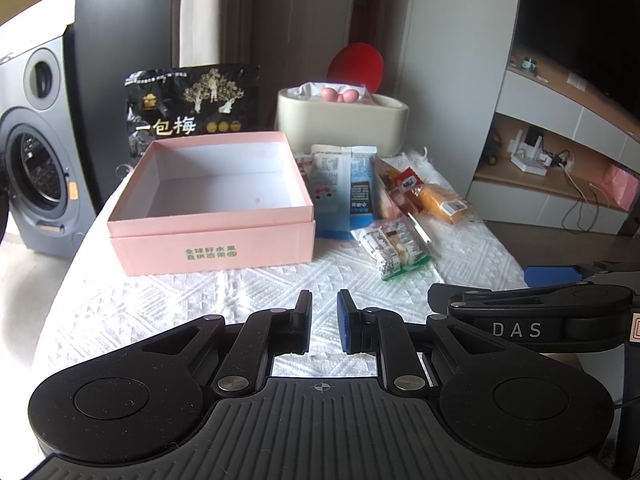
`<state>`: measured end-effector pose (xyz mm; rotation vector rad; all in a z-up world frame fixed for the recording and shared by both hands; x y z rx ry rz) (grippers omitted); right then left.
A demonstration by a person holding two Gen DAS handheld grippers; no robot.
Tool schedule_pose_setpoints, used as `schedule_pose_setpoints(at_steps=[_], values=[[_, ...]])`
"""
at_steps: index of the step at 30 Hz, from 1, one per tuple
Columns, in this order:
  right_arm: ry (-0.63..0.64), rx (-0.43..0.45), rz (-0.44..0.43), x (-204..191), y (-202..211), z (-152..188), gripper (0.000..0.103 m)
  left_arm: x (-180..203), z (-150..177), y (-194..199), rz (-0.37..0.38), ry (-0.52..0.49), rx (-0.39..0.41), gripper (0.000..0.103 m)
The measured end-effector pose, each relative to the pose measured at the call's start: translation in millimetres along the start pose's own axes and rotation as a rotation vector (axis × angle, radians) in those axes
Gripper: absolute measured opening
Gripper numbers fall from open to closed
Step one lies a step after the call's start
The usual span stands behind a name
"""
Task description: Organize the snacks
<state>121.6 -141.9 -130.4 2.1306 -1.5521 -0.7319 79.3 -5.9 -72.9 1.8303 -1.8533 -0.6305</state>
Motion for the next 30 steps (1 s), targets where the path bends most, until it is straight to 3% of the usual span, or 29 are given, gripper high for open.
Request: schedule_pose_setpoints(at_steps=[11, 18, 25, 30], values=[[-0.001, -0.001, 0.012, 2, -4, 0, 0.103, -5, -2, -4, 0.0, 0.015, -0.026, 0.018], [0.042, 0.049, -0.065, -7, -7, 0, 0.103, -9, 2, -12, -0.005, 0.029, -0.051, 0.018], [0.104, 0.01, -0.026, 7, -40, 3, 0.103, -18, 11, -31, -0.03, 0.036, -0.101, 0.018], [0.14, 0.022, -0.062, 9, -68, -13, 0.103, -33, 16, -53, -0.057, 0.059, -0.144, 0.018]])
Point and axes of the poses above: each gripper's, at about its wrist camera, not at the fingertips, and y roughly against the way its jaws point, x to its right, z to its underside, the point moved 10 cm from there along -y, roughly the way its jaws point, and after that the axes turned 6 degrees about -y, right-handed, at the moved point
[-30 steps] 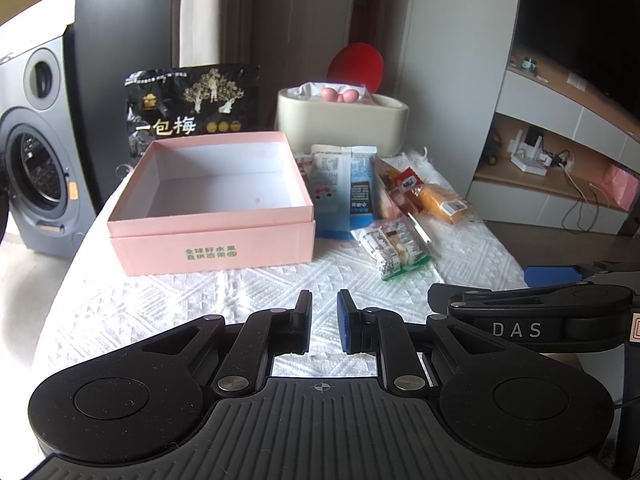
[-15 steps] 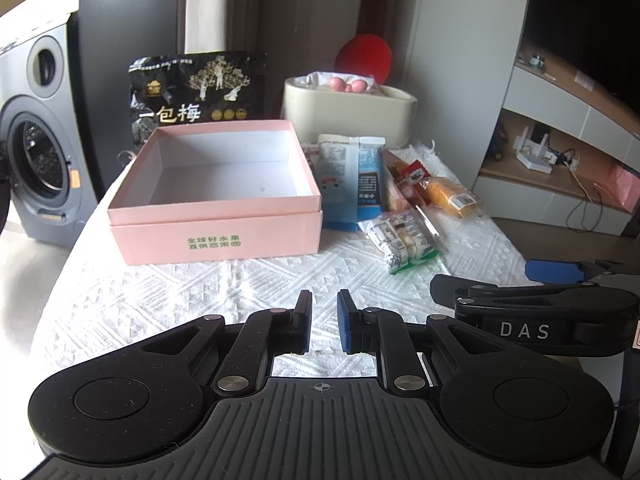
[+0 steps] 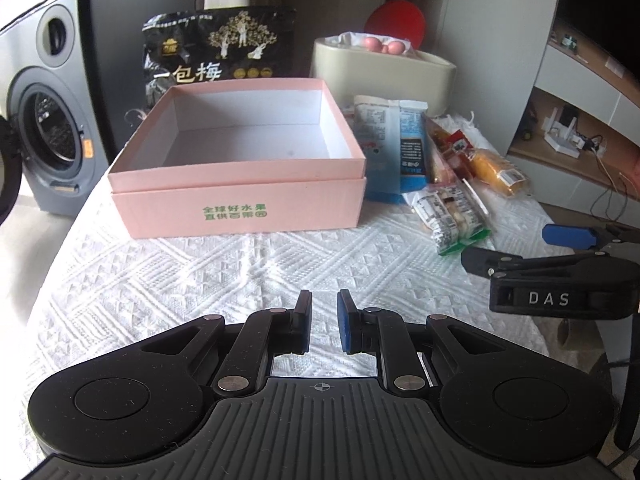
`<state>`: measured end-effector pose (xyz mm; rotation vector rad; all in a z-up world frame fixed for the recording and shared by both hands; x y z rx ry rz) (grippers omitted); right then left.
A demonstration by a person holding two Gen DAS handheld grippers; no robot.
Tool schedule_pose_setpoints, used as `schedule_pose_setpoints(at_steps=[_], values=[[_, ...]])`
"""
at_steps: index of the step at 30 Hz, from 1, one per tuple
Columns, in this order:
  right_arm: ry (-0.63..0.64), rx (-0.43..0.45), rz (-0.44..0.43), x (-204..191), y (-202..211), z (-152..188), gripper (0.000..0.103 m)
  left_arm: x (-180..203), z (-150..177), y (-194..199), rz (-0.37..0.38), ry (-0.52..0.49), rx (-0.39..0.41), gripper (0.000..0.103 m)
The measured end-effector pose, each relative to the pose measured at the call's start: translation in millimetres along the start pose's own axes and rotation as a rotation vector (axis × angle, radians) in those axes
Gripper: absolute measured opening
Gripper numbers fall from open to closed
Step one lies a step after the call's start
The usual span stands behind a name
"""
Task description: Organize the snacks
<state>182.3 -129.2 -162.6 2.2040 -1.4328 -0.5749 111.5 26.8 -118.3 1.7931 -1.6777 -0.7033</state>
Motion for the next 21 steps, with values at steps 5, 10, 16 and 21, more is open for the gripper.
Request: schedule_pose_setpoints(at_steps=[5, 10, 16, 21], values=[[0.078, -0.004, -0.017, -8, -35, -13, 0.103, -15, -1, -21, 0.039, 0.066, -0.035, 0.018], [0.126, -0.015, -0.036, -8, -67, -22, 0.103, -26, -1, -32, 0.267, 0.207, -0.032, 0.018], [0.096, -0.065, -0.122, -8, -83, -24, 0.103, -34, -17, -22, 0.25, 0.136, 0.09, 0.018], [0.183, -0.089, -0.276, -38, -53, -3, 0.095, -21, -30, -12, 0.325, 0.085, 0.121, 0.018]])
Point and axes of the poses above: each gripper's, at about its wrist camera, not at the fingertips, and y roughly against the way its jaws point, x to its right, z to its underside, the point moved 10 cm from there along -y, roughly the way its jaws point, and after that the axes turned 6 degrees about -y, right-handed, at the moved point
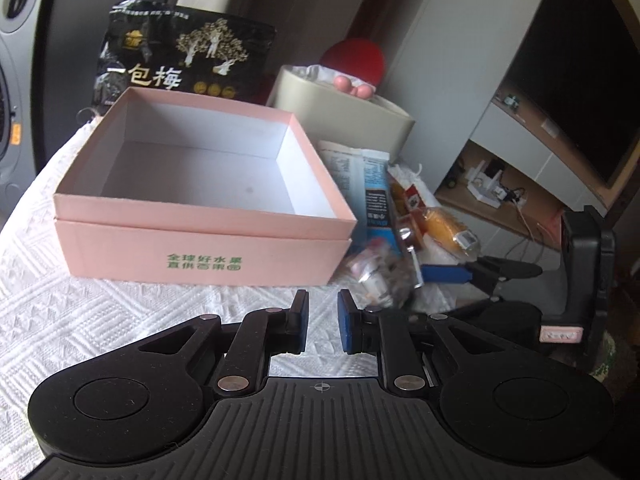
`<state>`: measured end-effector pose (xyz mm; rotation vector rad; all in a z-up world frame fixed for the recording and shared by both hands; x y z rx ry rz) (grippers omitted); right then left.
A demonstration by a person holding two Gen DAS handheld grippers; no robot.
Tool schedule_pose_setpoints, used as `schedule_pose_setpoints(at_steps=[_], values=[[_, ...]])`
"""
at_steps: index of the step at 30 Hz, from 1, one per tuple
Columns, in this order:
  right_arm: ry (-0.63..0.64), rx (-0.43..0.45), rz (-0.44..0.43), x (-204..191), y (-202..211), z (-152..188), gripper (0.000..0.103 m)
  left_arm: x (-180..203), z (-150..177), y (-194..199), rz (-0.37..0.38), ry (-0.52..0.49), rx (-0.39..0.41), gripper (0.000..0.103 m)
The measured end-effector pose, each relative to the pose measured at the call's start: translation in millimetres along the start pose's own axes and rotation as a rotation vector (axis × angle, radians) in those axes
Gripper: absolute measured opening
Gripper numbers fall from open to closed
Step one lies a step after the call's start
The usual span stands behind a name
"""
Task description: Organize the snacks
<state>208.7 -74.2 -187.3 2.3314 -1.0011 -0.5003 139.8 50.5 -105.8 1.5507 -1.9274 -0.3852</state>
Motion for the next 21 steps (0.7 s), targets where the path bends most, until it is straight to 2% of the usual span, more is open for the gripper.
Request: schedule_pose_setpoints(at_steps=[3, 5, 7, 10, 13, 14, 16, 17, 20, 21], values=[[0.001, -0.023, -0.145, -30, 23, 16, 0.095, 5, -3, -1, -0.003, -0.028, -0.009, 0.018], [0.03, -0.002, -0.156, -39, 37, 21, 0.095, 7, -3, -2, -0.015, -0.039, -0.016, 0.018], [0.035, 0.032, -0.094, -33, 46, 17, 0.095, 3, 0, -3, -0.036, -0.028, -0.029, 0.018], [-0.07, 0.116, 0.077, 5, 47, -5, 0.097, -5, 3, -7, -0.066, 0.015, -0.044, 0.018], [-0.183, 0.141, 0.13, 41, 26, -32, 0.097, -2, 8, -9, -0.051, 0.039, -0.064, 0.018], [-0.19, 0.141, 0.152, 47, 16, -39, 0.095, 1, 12, -10, -0.039, 0.042, -0.083, 0.018], [-0.146, 0.127, 0.193, 52, -5, -49, 0.077, 7, 20, -10, -0.002, 0.049, -0.113, 0.018], [-0.126, 0.119, 0.207, 53, -12, -49, 0.064, 8, 24, -9, 0.01, 0.052, -0.121, 0.018], [-0.121, 0.105, 0.189, 47, -15, -43, 0.061, 6, 35, -9, 0.022, 0.065, -0.138, 0.018], [-0.132, 0.098, 0.17, 44, -12, -40, 0.056, 4, 36, -9, 0.025, 0.074, -0.14, 0.018]])
Point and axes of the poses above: each gripper's, at about its wrist camera, not at the fingertips, and y roughly against the way its jaws point, x to its right, z to its underside, the point moved 10 cm from there along -y, roughly the way its jaws point, and after that the axes turned 6 degrees about -y, right-handed, at the moved point
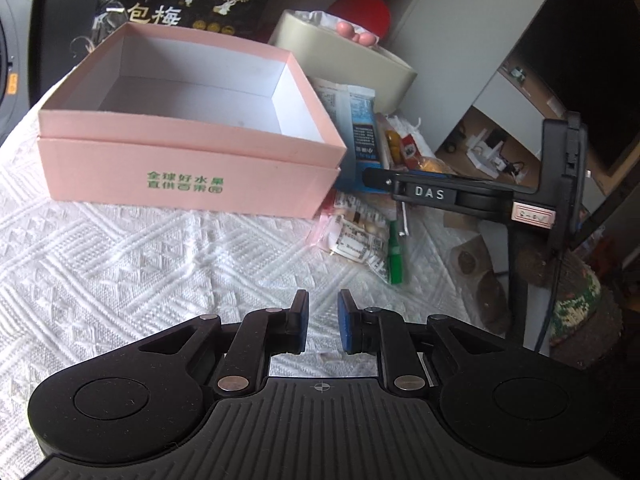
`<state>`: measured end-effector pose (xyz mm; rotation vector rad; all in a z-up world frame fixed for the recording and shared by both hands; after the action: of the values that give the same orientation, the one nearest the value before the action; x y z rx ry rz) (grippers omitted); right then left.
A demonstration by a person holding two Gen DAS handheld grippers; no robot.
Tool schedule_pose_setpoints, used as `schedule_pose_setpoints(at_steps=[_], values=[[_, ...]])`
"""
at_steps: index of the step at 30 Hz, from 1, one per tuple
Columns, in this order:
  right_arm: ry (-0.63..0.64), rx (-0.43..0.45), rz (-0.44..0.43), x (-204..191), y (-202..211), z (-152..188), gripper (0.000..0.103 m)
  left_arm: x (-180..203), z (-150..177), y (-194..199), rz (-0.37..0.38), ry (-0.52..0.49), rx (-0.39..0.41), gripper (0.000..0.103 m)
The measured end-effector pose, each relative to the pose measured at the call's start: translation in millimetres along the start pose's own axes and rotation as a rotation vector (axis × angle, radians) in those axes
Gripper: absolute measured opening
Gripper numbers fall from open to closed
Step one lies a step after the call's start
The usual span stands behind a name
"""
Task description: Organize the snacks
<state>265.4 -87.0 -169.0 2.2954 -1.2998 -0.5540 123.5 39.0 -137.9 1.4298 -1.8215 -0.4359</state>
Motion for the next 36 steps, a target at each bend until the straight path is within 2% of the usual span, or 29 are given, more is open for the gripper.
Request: schedule_pose_setpoints(at_steps=[3, 8, 10, 12, 14, 16, 18, 20, 22, 24, 28, 29, 30, 32, 34, 36], values=[[-0.047, -0.048, -0.127, -16, 22, 16, 0.048, -7, 0, -2, 0.015, 0.043, 0.012, 0.018], [-0.09, -0.161, -0.361, -59, 57, 47, 0.046, -13, -6, 0, 0.009, 0.061, 0.036, 0.018], [-0.078, -0.172, -0.4, -71, 67, 51, 0.046, -15, -10, 5, -0.012, 0.056, 0.05, 0.018], [-0.027, -0.093, -0.337, -69, 72, 41, 0.046, -18, -14, 12, -0.037, 0.054, 0.067, 0.018], [0.032, 0.014, -0.17, -52, 68, 22, 0.046, -21, -16, 17, -0.065, 0.049, 0.071, 0.018], [0.129, 0.086, -0.001, -35, 54, 8, 0.046, -22, -15, 20, -0.079, 0.049, 0.06, 0.018], [0.174, 0.079, 0.065, -22, 33, 5, 0.046, -22, -14, 22, -0.075, 0.048, 0.064, 0.018], [0.175, 0.042, 0.063, -17, 19, 11, 0.046, -23, -14, 27, -0.067, 0.037, 0.074, 0.018], [0.164, 0.007, 0.026, -20, 20, 21, 0.046, -26, -12, 33, -0.07, 0.03, 0.085, 0.018], [0.156, -0.011, -0.046, -35, 32, 32, 0.046, -35, -13, 38, -0.096, 0.036, 0.092, 0.018], [0.117, -0.113, -0.313, -82, 69, 64, 0.047, -56, -13, 40, -0.16, 0.079, 0.084, 0.018], [0.131, -0.109, -0.331, -88, 76, 67, 0.052, -59, -13, 42, -0.166, 0.09, 0.083, 0.018], [0.153, -0.092, -0.329, -92, 85, 71, 0.063, -62, -13, 44, -0.17, 0.098, 0.085, 0.018], [0.185, -0.063, -0.322, -94, 97, 76, 0.076, -65, -12, 50, -0.186, 0.099, 0.086, 0.018], [0.205, -0.063, -0.311, -90, 103, 84, 0.076, -66, -9, 58, -0.208, 0.092, 0.075, 0.018], [0.204, -0.058, -0.23, -76, 99, 87, 0.076, -63, -3, 67, -0.213, 0.086, 0.051, 0.018]])
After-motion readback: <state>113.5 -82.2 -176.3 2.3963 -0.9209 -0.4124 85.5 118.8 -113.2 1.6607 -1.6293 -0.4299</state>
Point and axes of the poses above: each gripper's, at about its wrist camera, not at the fingertips, and y roughly against the way its jaws point, x to its right, z to its underside, the point moved 10 cm from there along -y, roughly the way its jaws point, and after that the axes turned 6 degrees about -y, right-handed, at the moved point
